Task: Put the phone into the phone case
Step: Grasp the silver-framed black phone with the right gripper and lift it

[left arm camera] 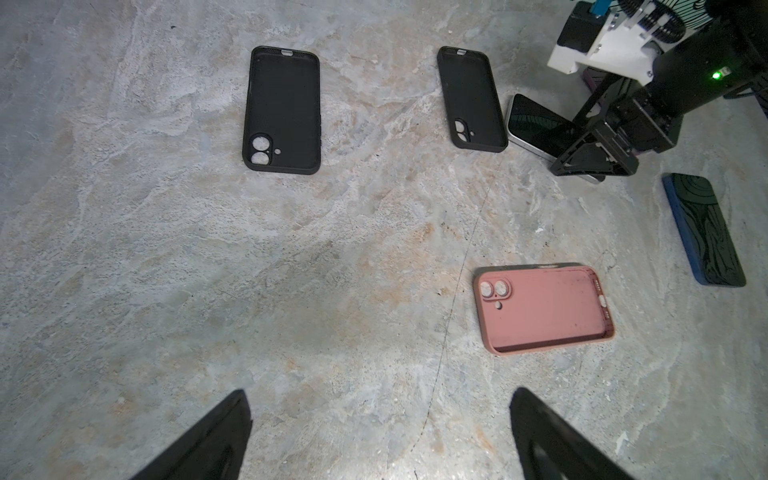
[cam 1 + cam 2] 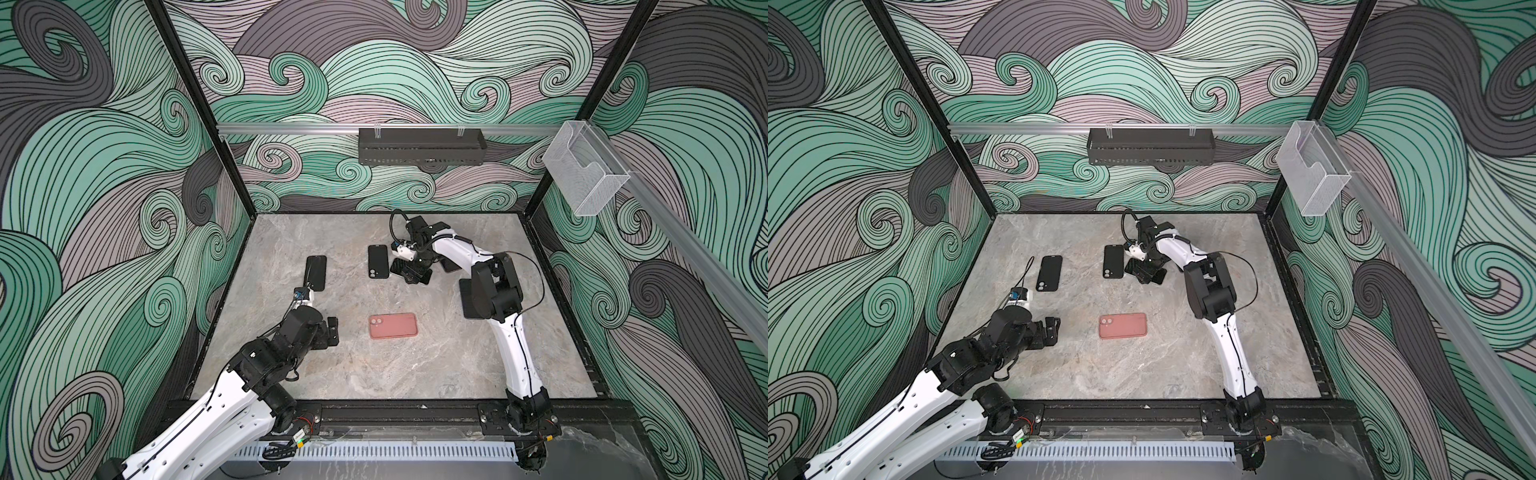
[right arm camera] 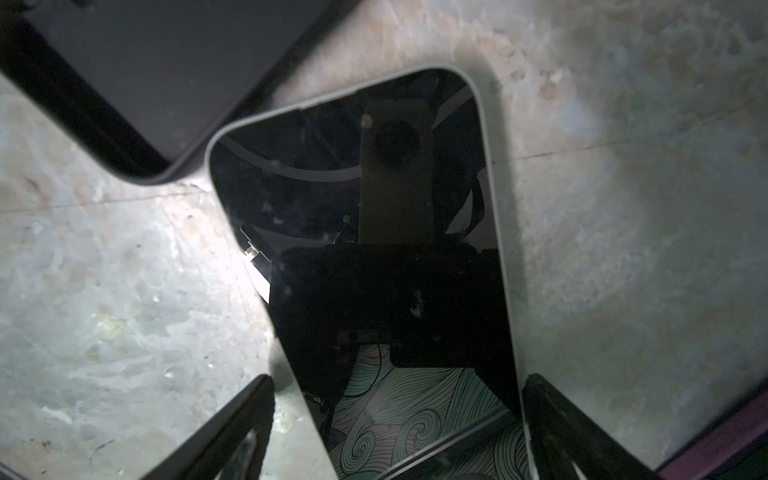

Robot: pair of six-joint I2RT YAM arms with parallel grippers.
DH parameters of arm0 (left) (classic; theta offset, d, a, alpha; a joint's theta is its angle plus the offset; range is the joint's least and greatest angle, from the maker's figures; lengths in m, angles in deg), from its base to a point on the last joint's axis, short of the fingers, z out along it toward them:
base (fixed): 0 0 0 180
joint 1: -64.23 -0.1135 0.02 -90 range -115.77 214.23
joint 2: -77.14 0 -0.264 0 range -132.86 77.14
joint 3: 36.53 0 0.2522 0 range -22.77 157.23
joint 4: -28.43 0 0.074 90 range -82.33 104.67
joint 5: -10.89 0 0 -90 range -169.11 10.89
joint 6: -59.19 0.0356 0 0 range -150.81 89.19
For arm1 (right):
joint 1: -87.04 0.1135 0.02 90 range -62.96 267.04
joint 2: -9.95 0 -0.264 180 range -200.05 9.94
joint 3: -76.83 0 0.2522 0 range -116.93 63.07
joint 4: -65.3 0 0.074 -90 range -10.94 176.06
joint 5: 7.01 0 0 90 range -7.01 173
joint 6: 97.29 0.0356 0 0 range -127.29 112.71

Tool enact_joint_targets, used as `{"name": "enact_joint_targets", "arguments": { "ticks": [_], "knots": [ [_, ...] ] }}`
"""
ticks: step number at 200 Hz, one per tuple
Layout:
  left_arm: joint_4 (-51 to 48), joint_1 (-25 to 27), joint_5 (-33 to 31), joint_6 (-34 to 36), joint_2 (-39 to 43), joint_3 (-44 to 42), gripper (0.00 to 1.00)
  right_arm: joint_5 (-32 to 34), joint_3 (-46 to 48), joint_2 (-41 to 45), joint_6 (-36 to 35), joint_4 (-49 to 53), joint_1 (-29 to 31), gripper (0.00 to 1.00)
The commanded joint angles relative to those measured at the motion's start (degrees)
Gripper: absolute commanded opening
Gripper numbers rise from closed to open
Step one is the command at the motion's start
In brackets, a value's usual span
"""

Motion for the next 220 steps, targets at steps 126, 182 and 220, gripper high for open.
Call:
{"name": "enact_joint_targets", "arguments": {
  "ticks": [126,182,220],
  "knots": [
    [0.06,-0.27,-1.75,-1.32,-0.13,0.06,0.99,1.87,3.92,0.26,9.59,-0.77,2.11,0.55],
    [8.16,-2.71,5.02,0.76,-1.10,-1.60,0.99,-1.43,12.11,7.85,12.81,-6.21,2.19,0.44],
    [13.26,-7.48,13.13,2.10,-6.09,-1.06,0.99,-2.97,17.30,13.02,14.29,-9.75,2.70,0.36]
  ]
}}
